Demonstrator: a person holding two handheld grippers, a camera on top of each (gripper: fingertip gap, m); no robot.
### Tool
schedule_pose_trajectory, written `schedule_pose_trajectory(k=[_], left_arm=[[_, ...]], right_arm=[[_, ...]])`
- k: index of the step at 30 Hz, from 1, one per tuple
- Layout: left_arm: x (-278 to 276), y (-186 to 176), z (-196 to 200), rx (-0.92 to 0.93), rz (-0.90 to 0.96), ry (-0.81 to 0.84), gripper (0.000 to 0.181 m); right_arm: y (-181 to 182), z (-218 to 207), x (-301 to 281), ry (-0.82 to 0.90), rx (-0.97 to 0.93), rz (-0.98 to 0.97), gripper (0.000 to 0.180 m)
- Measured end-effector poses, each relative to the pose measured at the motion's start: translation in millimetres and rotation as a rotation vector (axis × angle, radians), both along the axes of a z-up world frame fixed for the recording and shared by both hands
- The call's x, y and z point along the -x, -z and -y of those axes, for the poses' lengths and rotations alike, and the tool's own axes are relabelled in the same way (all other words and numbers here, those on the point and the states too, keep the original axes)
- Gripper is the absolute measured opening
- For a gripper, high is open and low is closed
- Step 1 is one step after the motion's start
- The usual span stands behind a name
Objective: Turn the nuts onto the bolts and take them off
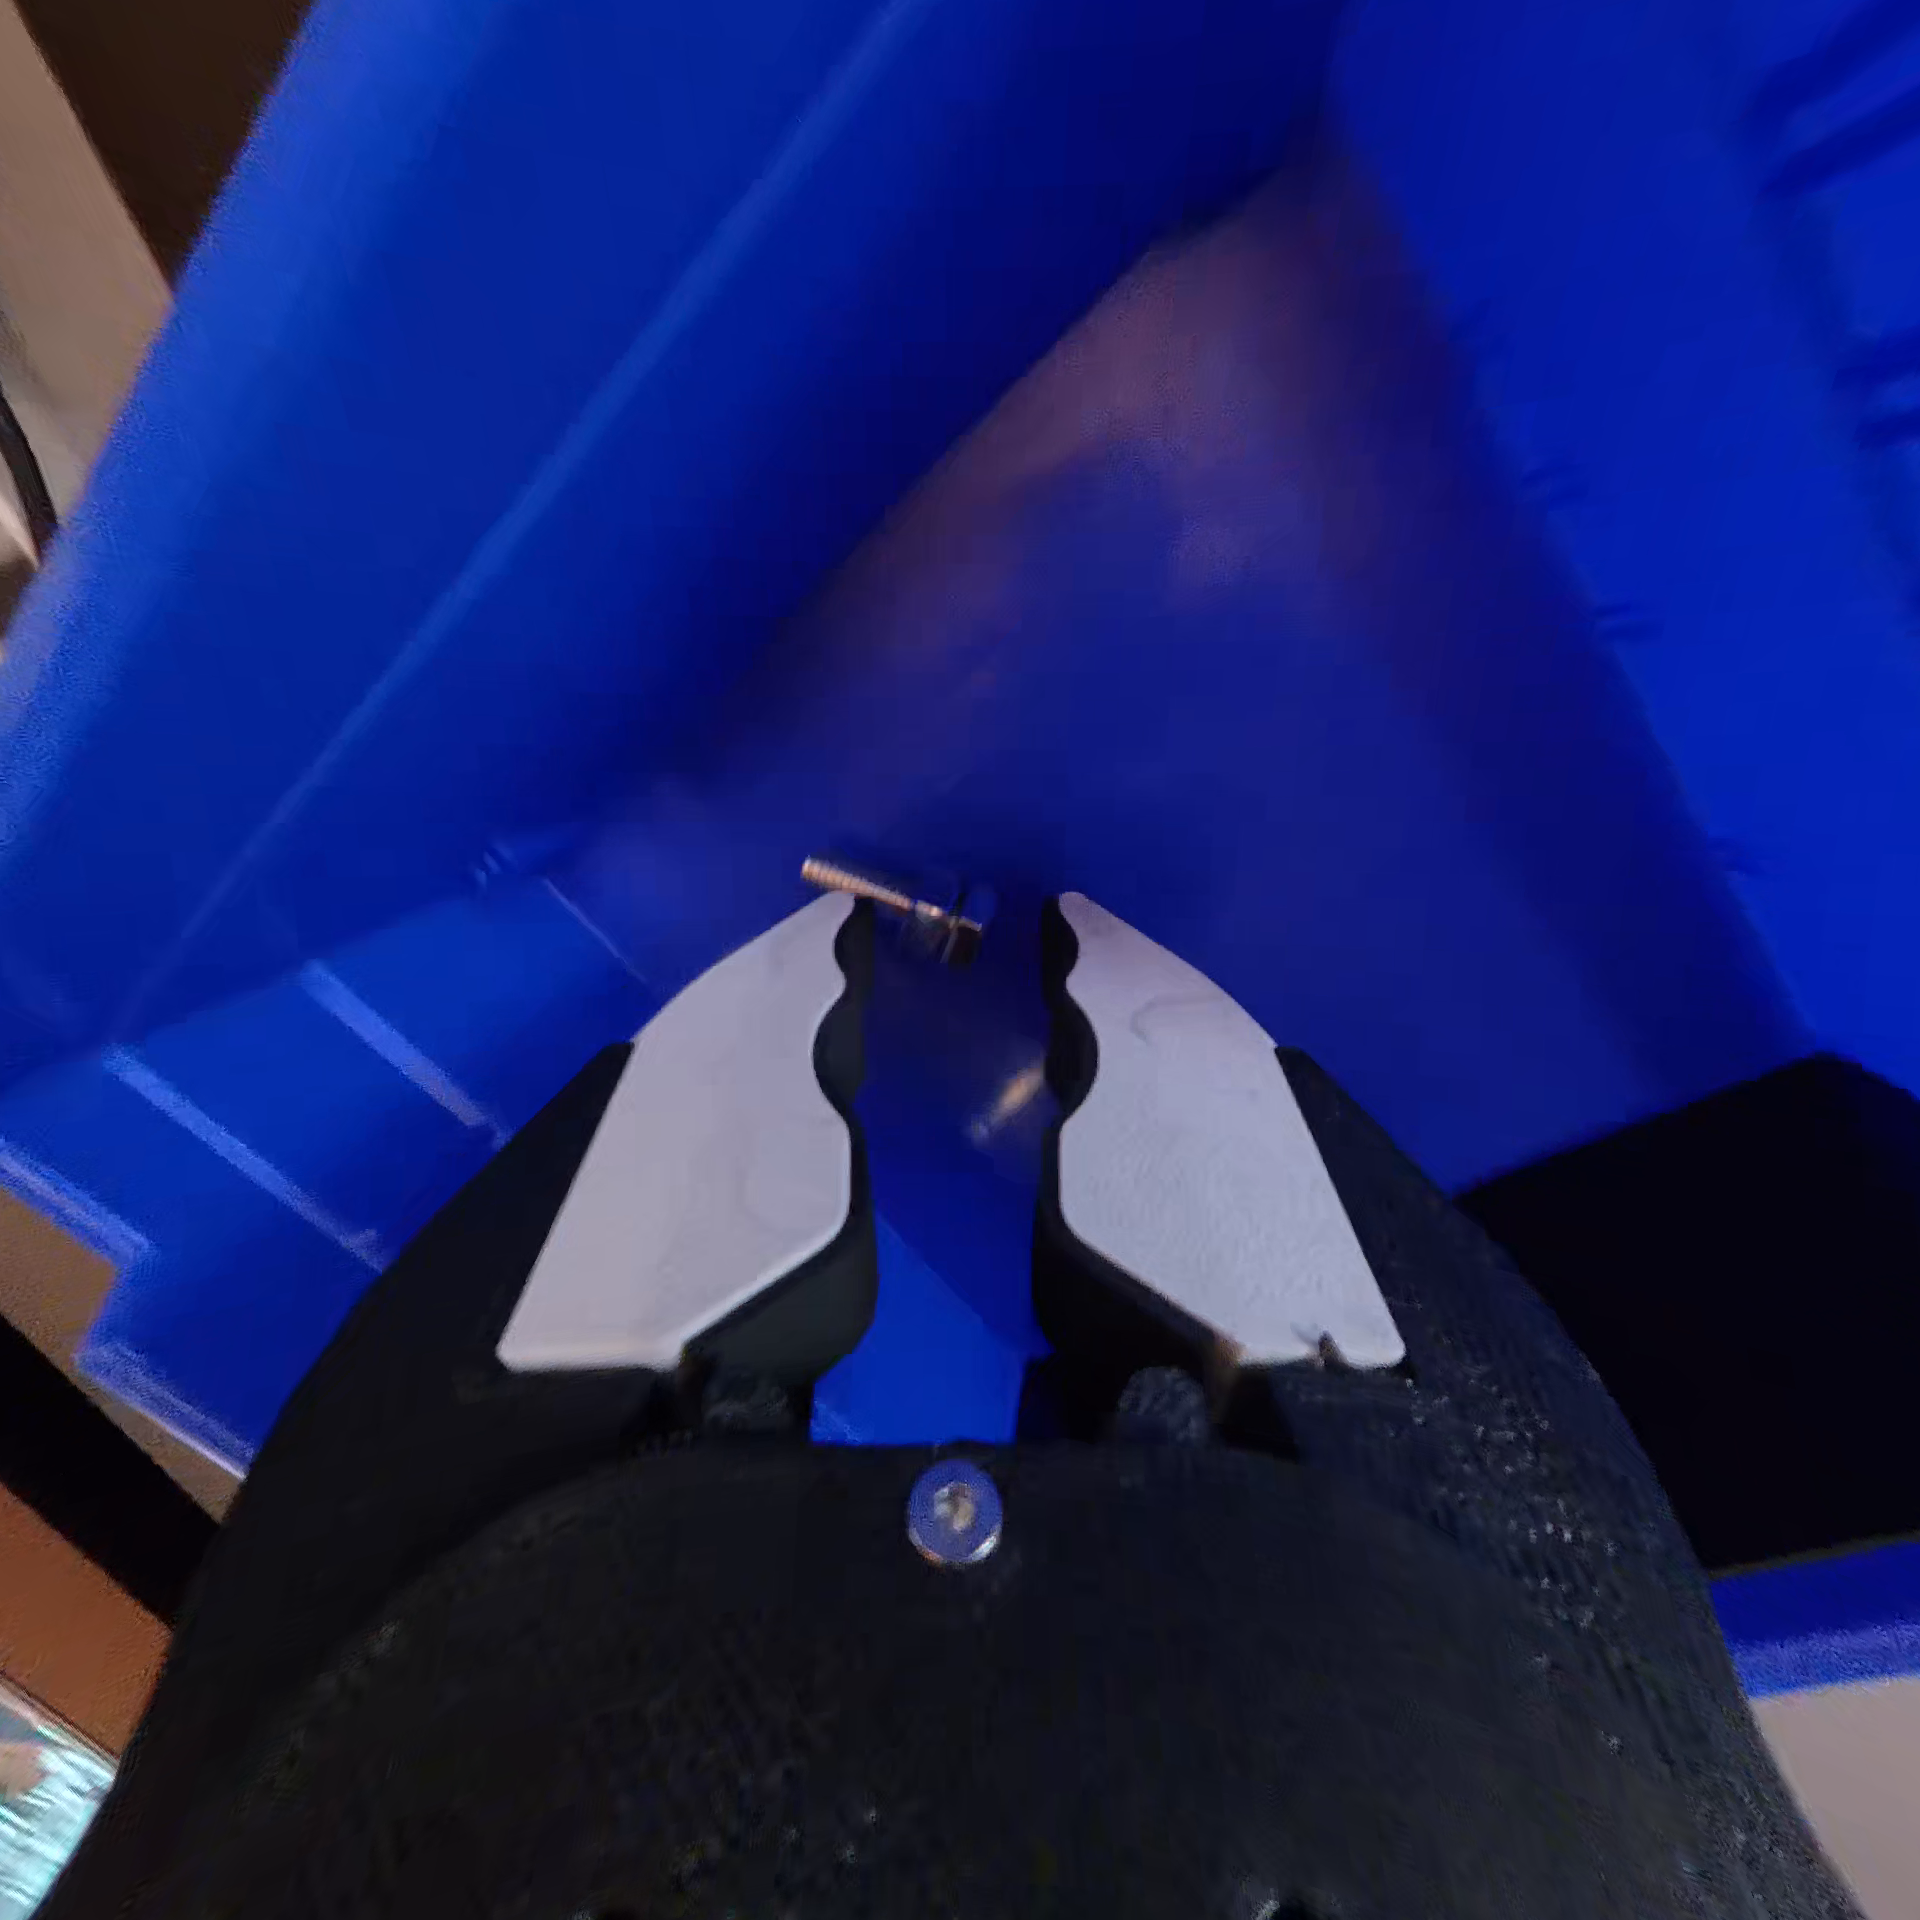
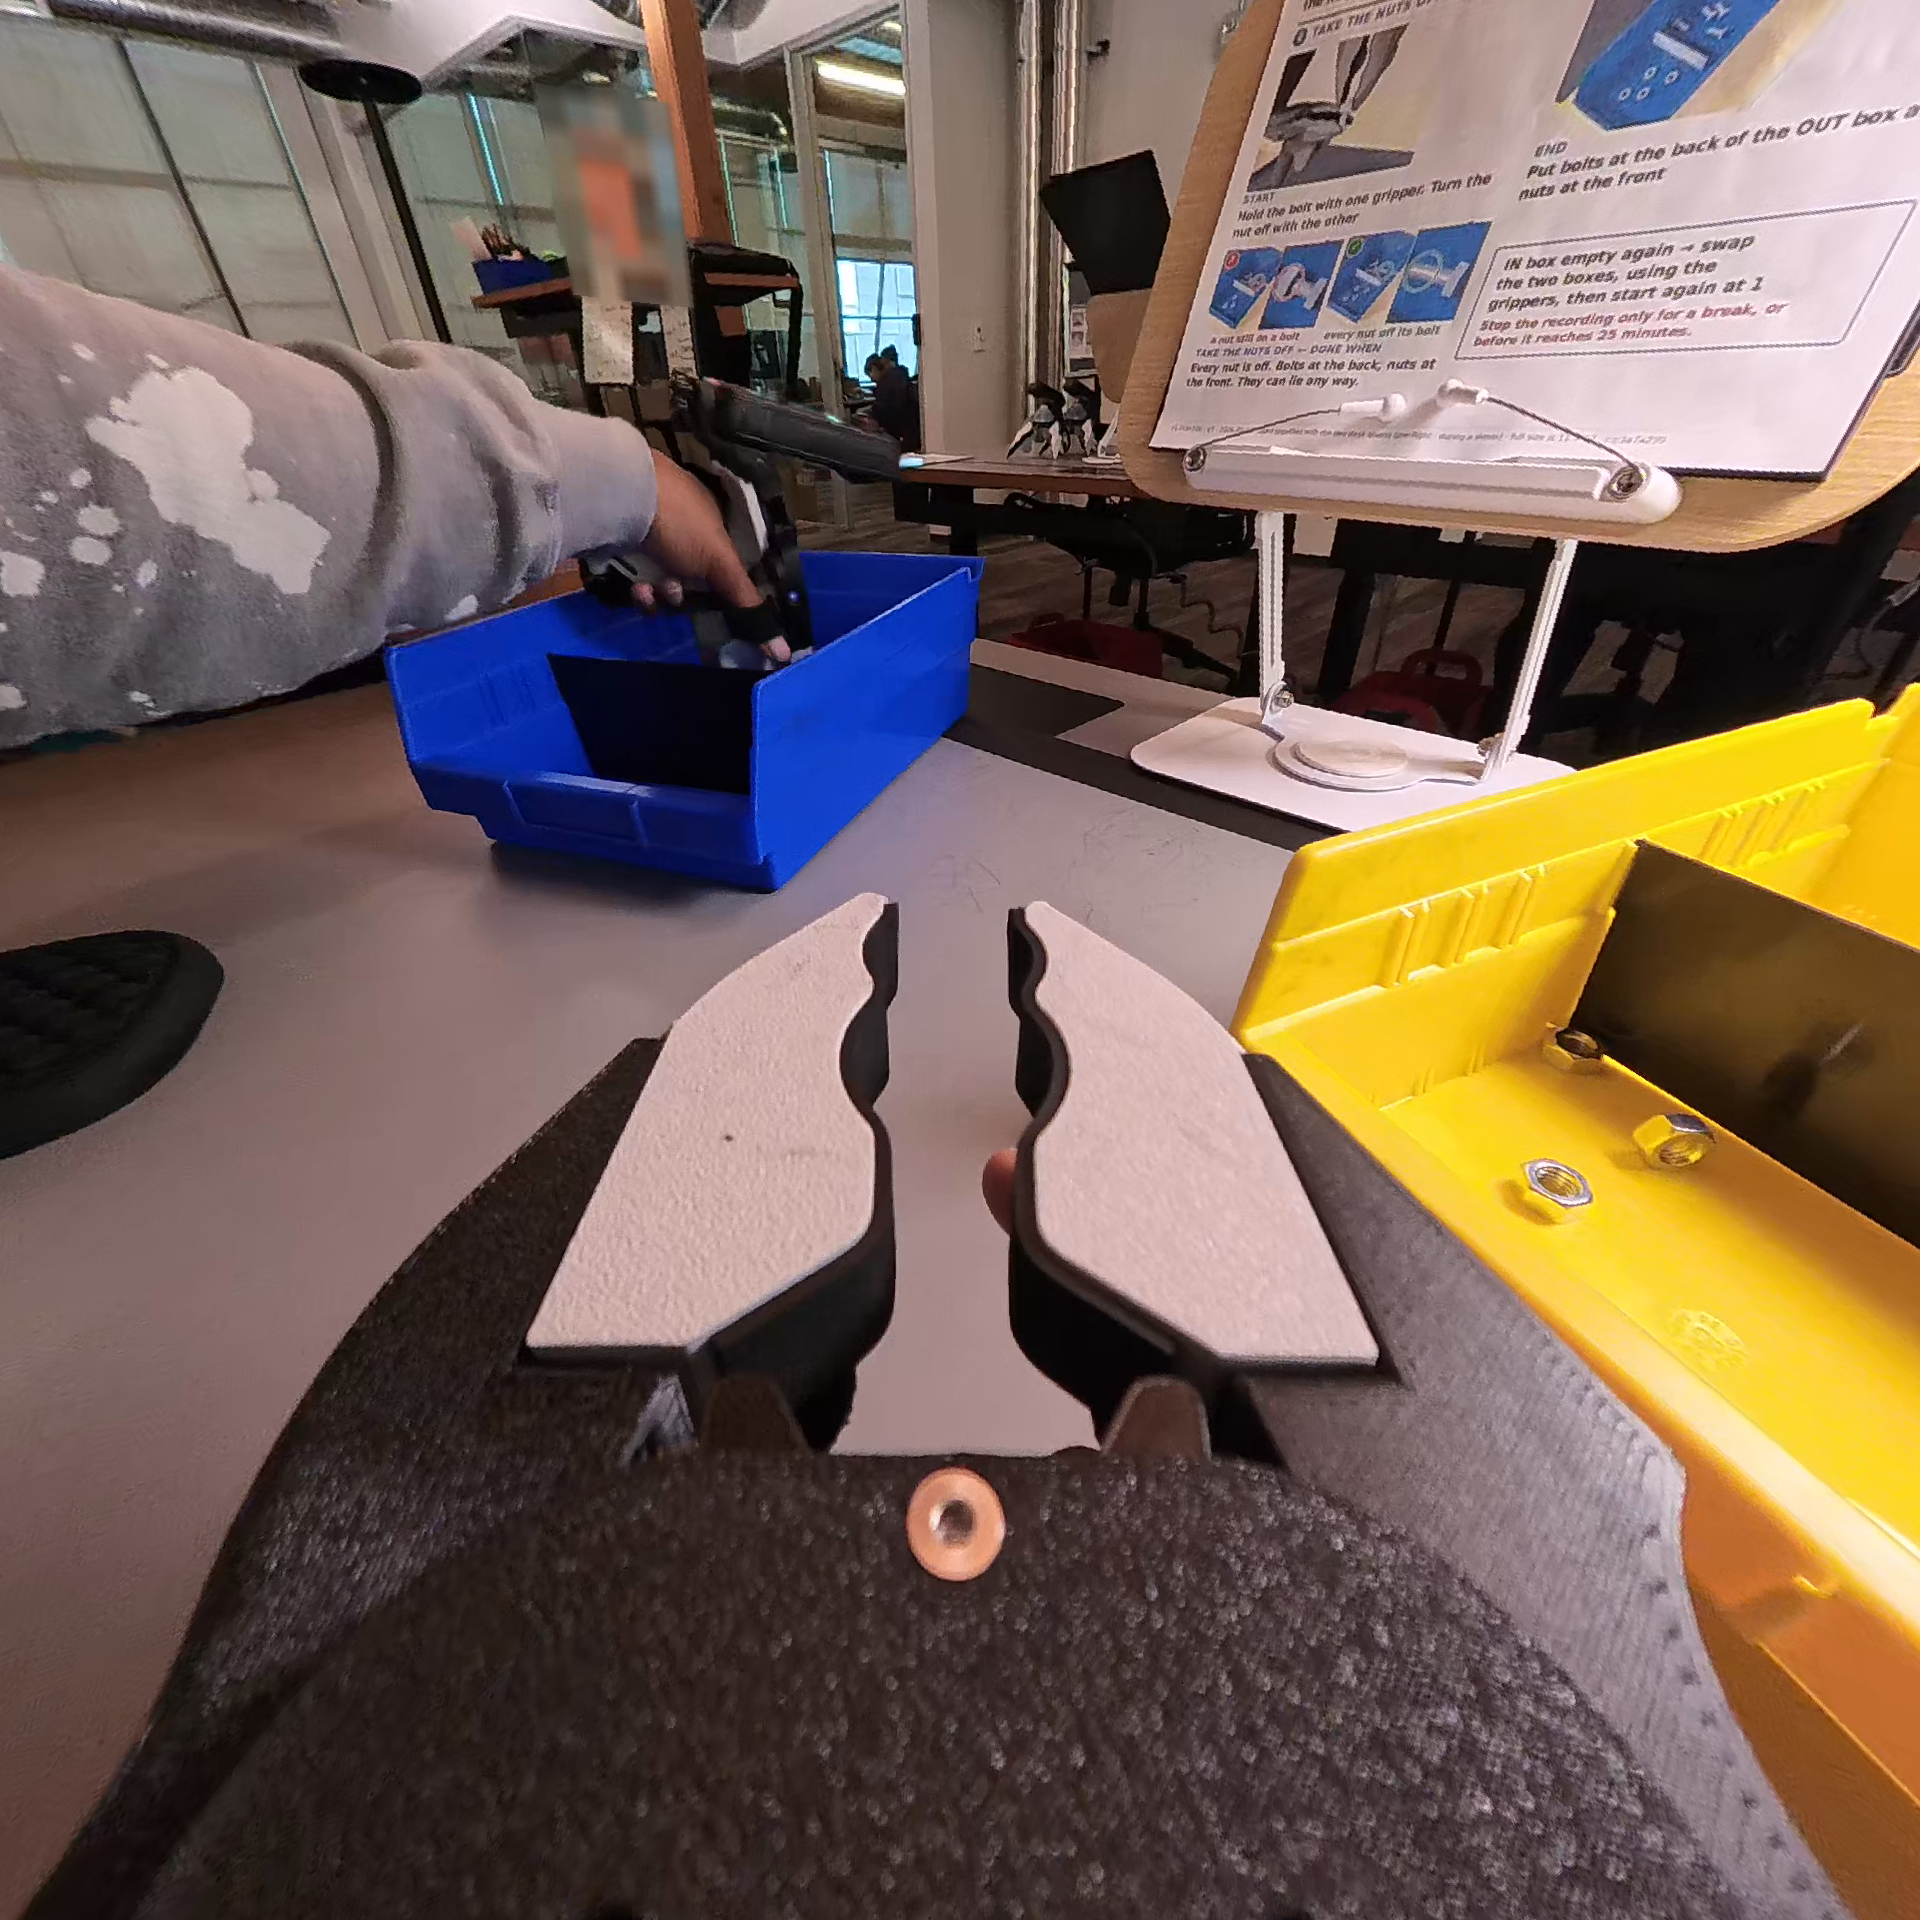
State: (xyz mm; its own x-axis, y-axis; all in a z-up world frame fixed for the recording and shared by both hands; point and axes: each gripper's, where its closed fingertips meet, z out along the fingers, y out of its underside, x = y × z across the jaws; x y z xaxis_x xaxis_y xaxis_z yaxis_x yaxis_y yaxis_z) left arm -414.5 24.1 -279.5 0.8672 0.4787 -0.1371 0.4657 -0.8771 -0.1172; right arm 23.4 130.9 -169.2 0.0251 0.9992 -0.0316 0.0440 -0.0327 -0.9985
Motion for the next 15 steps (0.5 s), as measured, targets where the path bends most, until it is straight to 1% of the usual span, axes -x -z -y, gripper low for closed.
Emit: schedule_pose_trajectory(k=[1, 3, 6, 8, 10, 13, 15], left_arm=[[-1, 1, 6, 0.008, 0.026, -0.042, 0.036], [-3, 3, 12, -0.007, 0.074, -0.114, 0.04], [-5, 11, 12, -0.07, 0.135, -0.21, 0.043], [-5, 15, 5, -0.122, 0.153, -0.231, 0.036], [2, 15, 0, -0.149, 0.104, -0.224, 0.027], [-1, 15, -7, -0.149, 0.092, -0.129, 0.024], [-11, 15, -17, -0.155, 0.105, 0.015, 0.024]], right_arm=[[0, 0, 0, -0.002, 0.003, 0.002, 0.02], [2, 1, 1, -0.008, 0.007, 0.007, 0.019], [5, 1, 4, -0.019, 0.017, 0.018, 0.019], [7, 2, 4, -0.023, 0.019, 0.027, 0.019], [6, 1, 2, -0.015, 0.008, 0.027, 0.019], [4, -2, 1, -0.005, 0.007, 0.022, 0.019], [4, -4, 1, -0.001, 0.012, 0.023, 0.019]])
